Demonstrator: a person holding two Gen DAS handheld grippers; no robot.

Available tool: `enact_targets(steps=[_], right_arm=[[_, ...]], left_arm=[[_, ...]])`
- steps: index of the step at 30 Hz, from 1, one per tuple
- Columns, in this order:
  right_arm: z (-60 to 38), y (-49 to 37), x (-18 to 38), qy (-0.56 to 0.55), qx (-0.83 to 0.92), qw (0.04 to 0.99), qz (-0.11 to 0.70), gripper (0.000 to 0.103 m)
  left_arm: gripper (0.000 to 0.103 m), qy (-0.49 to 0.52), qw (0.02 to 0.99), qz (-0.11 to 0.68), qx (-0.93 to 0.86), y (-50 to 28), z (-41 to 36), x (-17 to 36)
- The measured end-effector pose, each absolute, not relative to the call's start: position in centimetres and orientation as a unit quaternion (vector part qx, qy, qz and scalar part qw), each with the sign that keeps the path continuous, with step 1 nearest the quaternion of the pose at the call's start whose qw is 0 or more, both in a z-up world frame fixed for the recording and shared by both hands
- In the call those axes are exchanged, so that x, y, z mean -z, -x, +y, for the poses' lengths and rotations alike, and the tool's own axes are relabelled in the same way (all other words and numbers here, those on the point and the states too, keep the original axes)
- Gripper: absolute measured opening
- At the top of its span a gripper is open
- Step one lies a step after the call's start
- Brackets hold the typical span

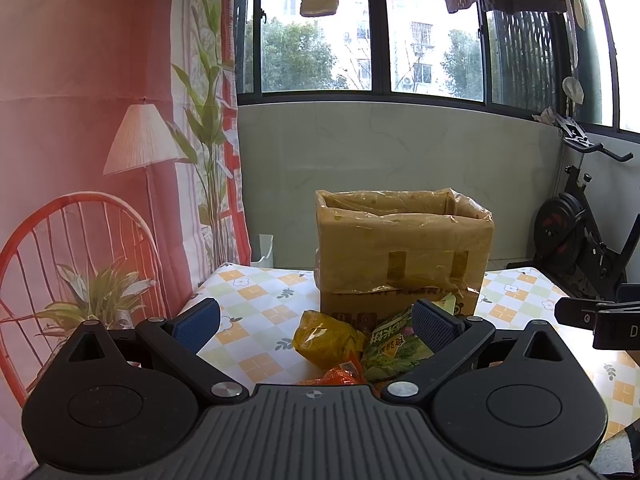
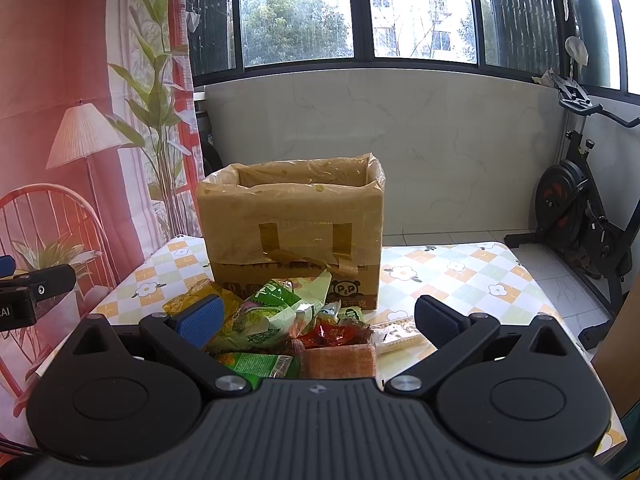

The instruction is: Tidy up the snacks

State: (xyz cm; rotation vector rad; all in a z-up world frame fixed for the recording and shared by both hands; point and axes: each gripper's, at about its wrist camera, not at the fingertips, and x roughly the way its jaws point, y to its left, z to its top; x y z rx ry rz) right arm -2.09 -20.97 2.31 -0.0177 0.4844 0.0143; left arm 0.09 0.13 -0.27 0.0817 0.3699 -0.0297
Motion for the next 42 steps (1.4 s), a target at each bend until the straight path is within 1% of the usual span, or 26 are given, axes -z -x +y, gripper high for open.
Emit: enact_targets(steps=[32, 37, 42], right_arm=[[-21.1, 2.0, -2.2, 0.005, -0.008, 0.970, 0.242, 0.103], [-22.0, 1.8, -1.6, -0.018, -0.011, 0.973, 0.232, 0.103], [-22.6, 1.1, -0.3, -0.038, -0.040, 0.975, 0.213, 0.103]], left_arm=[[0.103, -0.038, 0.981, 0.188, 0.016, -0.2, 0.0, 0.4], [0.103, -0.023, 0.980, 0.196, 0.011, -1.2, 1.1, 0.6], [0.102, -0.050, 0.980, 0.192, -0.007, -2.3, 1.6, 1.2]])
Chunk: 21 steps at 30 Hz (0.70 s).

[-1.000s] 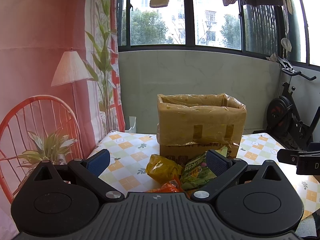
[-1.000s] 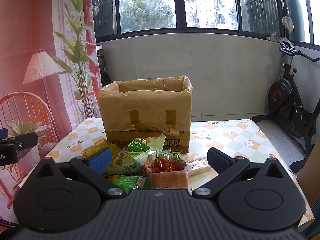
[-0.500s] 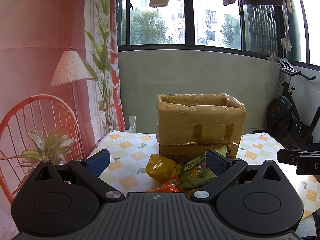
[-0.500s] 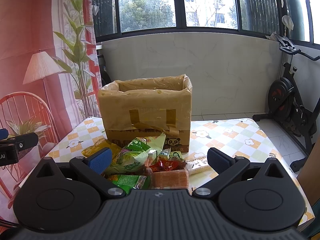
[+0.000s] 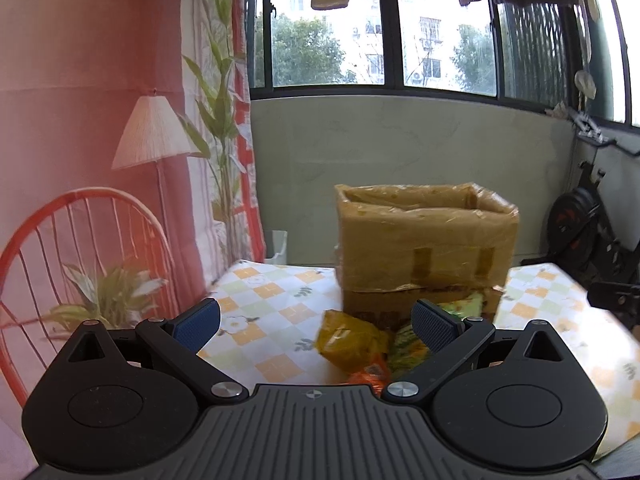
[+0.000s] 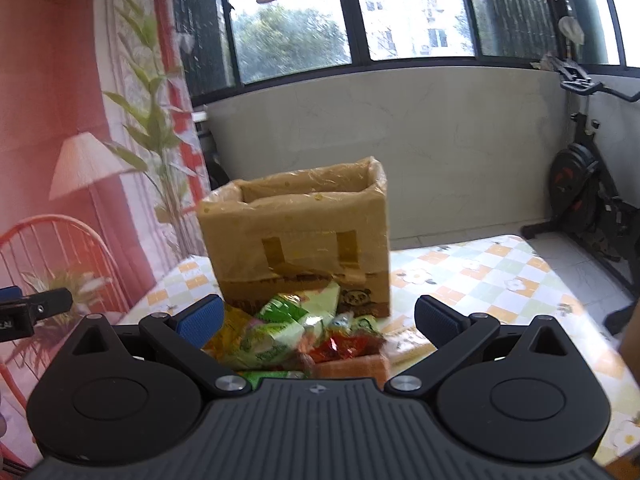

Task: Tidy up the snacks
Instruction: 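Lower the left gripper onto the orange snack bag and close it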

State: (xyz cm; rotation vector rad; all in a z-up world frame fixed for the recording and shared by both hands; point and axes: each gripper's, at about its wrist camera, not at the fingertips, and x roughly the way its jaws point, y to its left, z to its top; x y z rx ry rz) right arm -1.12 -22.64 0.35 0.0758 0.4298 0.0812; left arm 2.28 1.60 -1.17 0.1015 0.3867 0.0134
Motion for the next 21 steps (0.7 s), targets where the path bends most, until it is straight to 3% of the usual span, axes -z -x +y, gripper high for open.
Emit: enact_targets(steps=[8, 11, 15, 21], right_arm=[[-22.3, -2.8, 2.7, -0.009, -0.034, 0.971, 0.238, 0.103], [-22.0, -4.0, 4.1, 0.002, -0.026, 0.970, 0.240, 0.103], [-21.3, -5.8, 6.1, 0.035, -0.021, 0.970, 0.238, 0.103], [-21.8, -6.5, 9.0, 0.015, -0.028, 0.967, 0.254, 0.103]], left_arm=[[0.101, -0.037, 0.974, 0.222, 0.010, -6.0, 2.6, 4.0], [0.095, -0.033, 0.965, 0.258, 0.025, -8.3, 2.6, 6.1], [0.094, -0.021, 0.954, 0.295, 0.039, -10.6, 2.4, 8.8], [0.092, 0.002, 0.945, 0.325, 0.043, -12.2, 2.7, 12.2]])
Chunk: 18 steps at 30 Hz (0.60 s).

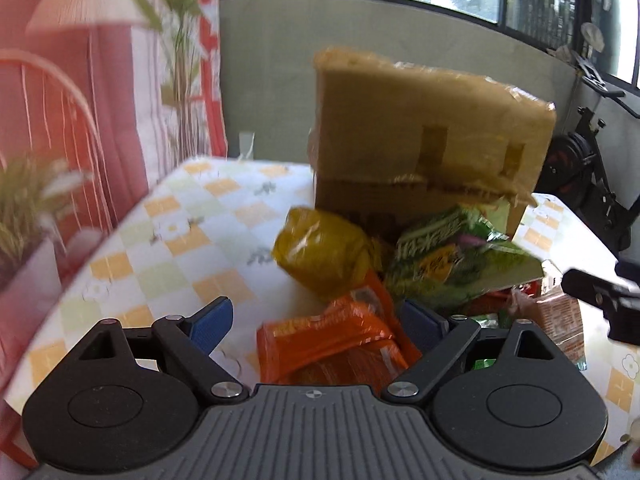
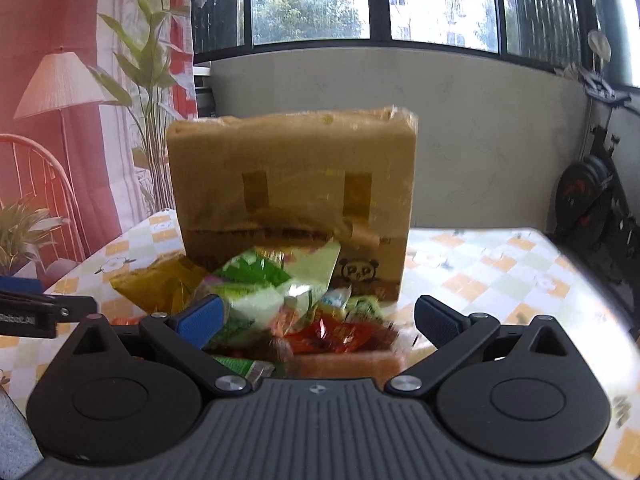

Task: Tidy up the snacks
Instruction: 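Lower the left gripper onto the orange snack bag and close it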

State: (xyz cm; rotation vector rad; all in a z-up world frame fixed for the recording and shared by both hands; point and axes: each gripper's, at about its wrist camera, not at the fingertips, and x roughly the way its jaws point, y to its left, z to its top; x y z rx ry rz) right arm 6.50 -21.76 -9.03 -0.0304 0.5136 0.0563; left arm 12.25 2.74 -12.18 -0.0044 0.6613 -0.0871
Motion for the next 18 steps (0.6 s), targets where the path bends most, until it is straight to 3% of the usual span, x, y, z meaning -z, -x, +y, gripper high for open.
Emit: enact_targets(steps=[9, 18], right_arm=[[-23.2, -6.1, 10.9, -0.022, -0.023, 0.961, 0.274, 0.103], [-23.5, -5.9, 10.9, -0.031, -0.021, 0.961, 0.275, 0.103]], left_arm=[[0.092, 0.054, 0.934, 0.348, 0.052, -14.1, 4.1, 14.7], [0.099, 0.054, 0.925, 0.370, 0.067, -14.5, 3.9, 17.4]])
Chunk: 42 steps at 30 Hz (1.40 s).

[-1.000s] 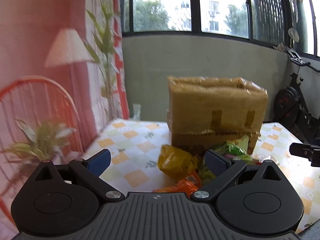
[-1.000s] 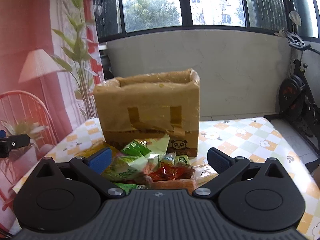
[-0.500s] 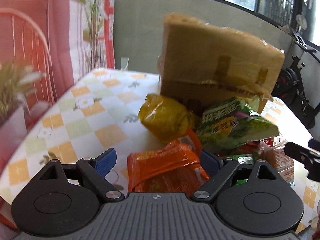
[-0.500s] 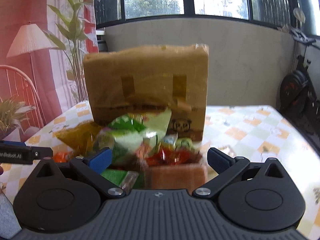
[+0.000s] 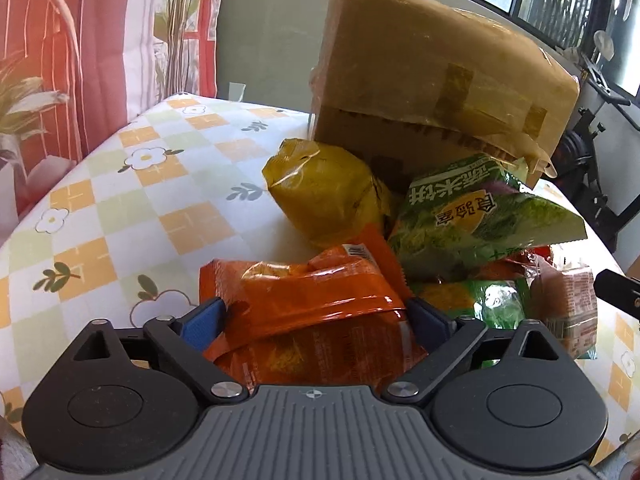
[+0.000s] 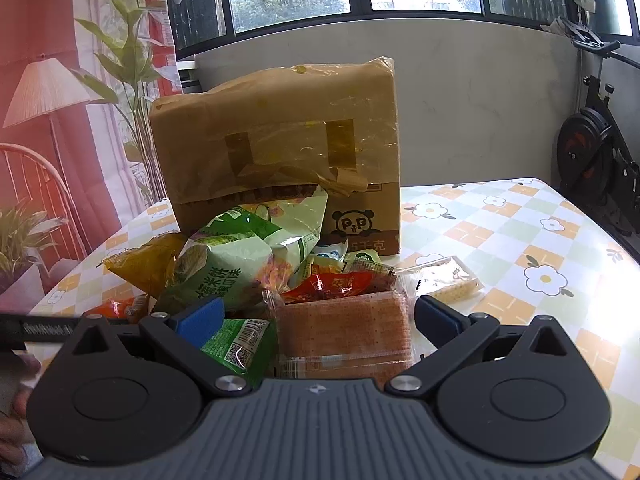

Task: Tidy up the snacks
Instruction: 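Lower the left gripper onto the orange snack bag and close it, then lift the orange bag with the left gripper and carry it toward the box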

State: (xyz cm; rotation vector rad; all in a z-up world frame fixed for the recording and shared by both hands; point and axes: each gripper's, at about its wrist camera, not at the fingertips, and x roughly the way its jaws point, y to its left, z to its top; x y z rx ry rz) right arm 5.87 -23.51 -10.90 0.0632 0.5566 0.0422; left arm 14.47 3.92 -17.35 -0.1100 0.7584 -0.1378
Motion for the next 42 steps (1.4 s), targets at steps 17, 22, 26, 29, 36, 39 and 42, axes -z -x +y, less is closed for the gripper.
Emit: enact_targets(steps=[17, 22, 26, 29, 36, 39, 42], right_arm=[[-24.9, -6.8, 12.3, -0.052, 0.004, 0.950, 0.307, 0.103], [-25.0, -7.6, 13.6, -0.025, 0.013, 0.947, 0.319, 0.103], [-24.4, -8.5, 14.8, 0.003, -0.007, 0.943, 0.332, 0.102], [-24.0, -8.9, 15.4, 0.025, -0.011, 0.941, 0.338, 0.099], [-24.5, -8.4, 14.9, 0.025, -0.027, 0.942, 0.334, 0.084], [-24.6, -8.1, 14.4, 0.022, -0.031, 0.944, 0.328, 0.081], [-24.8, -7.9, 14.0, 0.017, -0.033, 0.945, 0.324, 0.077]], left_arm=[[0.070, 0.047, 0.940, 0.330, 0.071, -13.0, 4.0, 16.8], [0.068, 0.037, 0.947, 0.310, 0.073, -12.6, 3.7, 16.2], [0.067, 0.039, 0.949, 0.304, 0.067, -12.5, 3.8, 16.1], [0.067, 0.044, 0.950, 0.303, 0.060, -12.6, 4.2, 16.0], [0.067, 0.037, 0.953, 0.295, 0.057, -12.3, 4.0, 15.5], [0.067, 0.026, 0.957, 0.282, 0.059, -11.9, 3.5, 15.0], [0.067, 0.012, 0.961, 0.269, 0.058, -11.6, 3.2, 14.6]])
